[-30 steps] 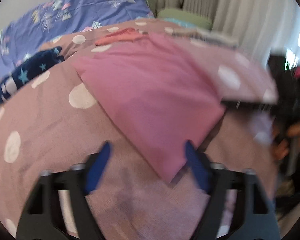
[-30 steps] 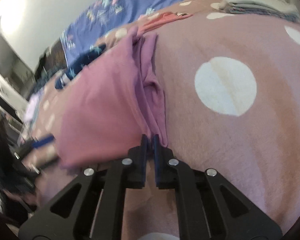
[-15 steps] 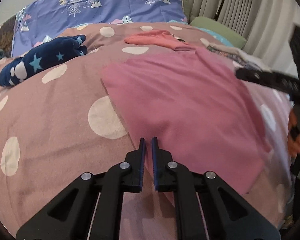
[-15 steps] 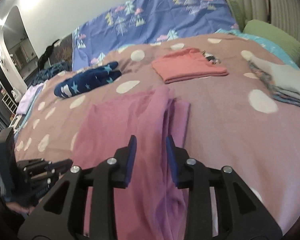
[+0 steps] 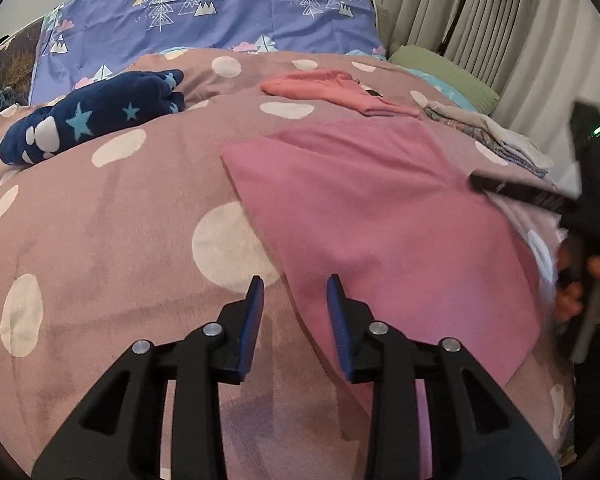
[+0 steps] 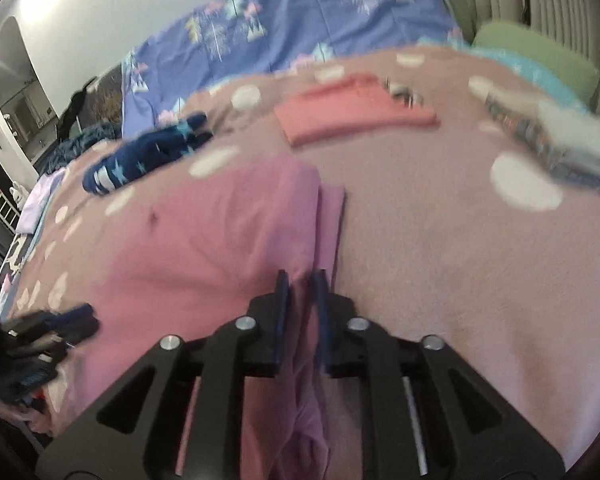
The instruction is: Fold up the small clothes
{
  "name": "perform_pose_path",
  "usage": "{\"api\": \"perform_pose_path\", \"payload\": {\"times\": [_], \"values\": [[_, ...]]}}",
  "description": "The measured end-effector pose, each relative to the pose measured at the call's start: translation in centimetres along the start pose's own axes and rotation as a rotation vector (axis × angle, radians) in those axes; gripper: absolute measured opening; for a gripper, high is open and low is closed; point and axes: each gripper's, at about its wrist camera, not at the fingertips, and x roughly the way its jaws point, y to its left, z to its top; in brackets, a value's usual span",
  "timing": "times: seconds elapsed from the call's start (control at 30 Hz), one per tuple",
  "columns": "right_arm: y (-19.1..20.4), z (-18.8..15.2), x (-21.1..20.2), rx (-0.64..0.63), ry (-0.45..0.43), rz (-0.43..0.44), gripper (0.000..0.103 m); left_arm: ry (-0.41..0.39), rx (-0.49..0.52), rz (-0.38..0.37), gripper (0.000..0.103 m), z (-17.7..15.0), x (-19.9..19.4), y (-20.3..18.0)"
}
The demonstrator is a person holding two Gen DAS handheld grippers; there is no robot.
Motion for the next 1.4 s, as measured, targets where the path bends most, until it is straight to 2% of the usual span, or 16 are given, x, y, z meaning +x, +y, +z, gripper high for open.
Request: {"api": "perform_pose_path", "payload": {"times": [0.13, 0.27, 0.3, 0.37, 0.43, 0.5, 0.63, 0.7, 0.73, 0.83, 0.93, 1.03, 1.17, 1.2, 1.27, 1.4], "values": [[1.6, 0.5, -3.0, -0.045, -0.071, 0.119, 0.017, -0.013, 0.0, -0.01, 0.033, 0.3, -0.5, 0.1], [3.3, 2.9, -1.1, -0.143, -0.033, 0.049, 0.018, -0.064, 0.046, -0.009, 0.033, 2.5, -1.0, -1.1], [3.0, 3.8, 0.0, -0.136, -0.004, 0.047, 0.023, -0.072, 0.051, -0.015, 0.033, 3.1, -0.9, -1.3], [1.7, 5.4, 2.9, -0.08, 0.064, 0.04, 0.048, -0.069, 0.049, -0.006, 0.033, 4.1, -0.1, -1.5], [0.7, 6.3, 4.9, -0.041, 0.092, 0.016, 0.047, -0.056, 0.049, -0.004, 0.033, 4.6, 0.9, -1.4], [0.0, 6.5, 6.2, -0.013, 0.103, 0.027, 0.005, -0.028, 0.057, 0.017, 0.033, 4.4, 2.2, -1.5], [-0.5, 5.8, 5.4, -0.018, 0.008, 0.063, 0.005, -0.027, 0.109, 0.057, 0.036, 2.9, 3.2, -1.7], [-2.9, 4.9, 8.0, 0.071, 0.104, 0.076, 0.005, -0.035, 0.133, 0.081, 0.042, 2.4, 3.4, -1.9], [-3.1, 4.6, 8.1, 0.077, 0.096, 0.09, 0.006, -0.033, 0.143, 0.091, 0.043, 2.2, 3.5, -1.9], [-2.6, 4.9, 6.5, 0.061, 0.044, 0.076, 0.022, -0.033, 0.128, 0.091, 0.045, 2.2, 3.4, -1.5], [-1.8, 4.8, 3.1, 0.036, -0.019, 0.076, 0.019, -0.024, 0.097, 0.073, 0.046, 2.4, 3.2, -1.0], [-0.1, 3.1, -0.9, -0.042, -0.057, 0.148, 0.017, -0.026, 0.094, 0.078, 0.048, 2.2, 3.0, -1.1], [2.2, -1.5, -3.9, -0.156, -0.013, 0.33, 0.018, -0.024, 0.097, 0.087, 0.05, 2.2, 2.9, -1.6], [2.5, -2.8, -3.4, -0.176, 0.031, 0.308, 0.018, -0.023, 0.099, 0.086, 0.052, 2.1, 2.8, -1.7], [2.4, -4.6, -1.4, -0.202, 0.106, 0.162, 0.015, -0.024, 0.11, 0.086, 0.057, 1.8, 2.8, -1.9], [1.8, -5.0, -1.6, -0.166, 0.1, 0.186, 0.018, -0.025, 0.119, 0.091, 0.061, 1.4, 3.0, -1.8]]}}
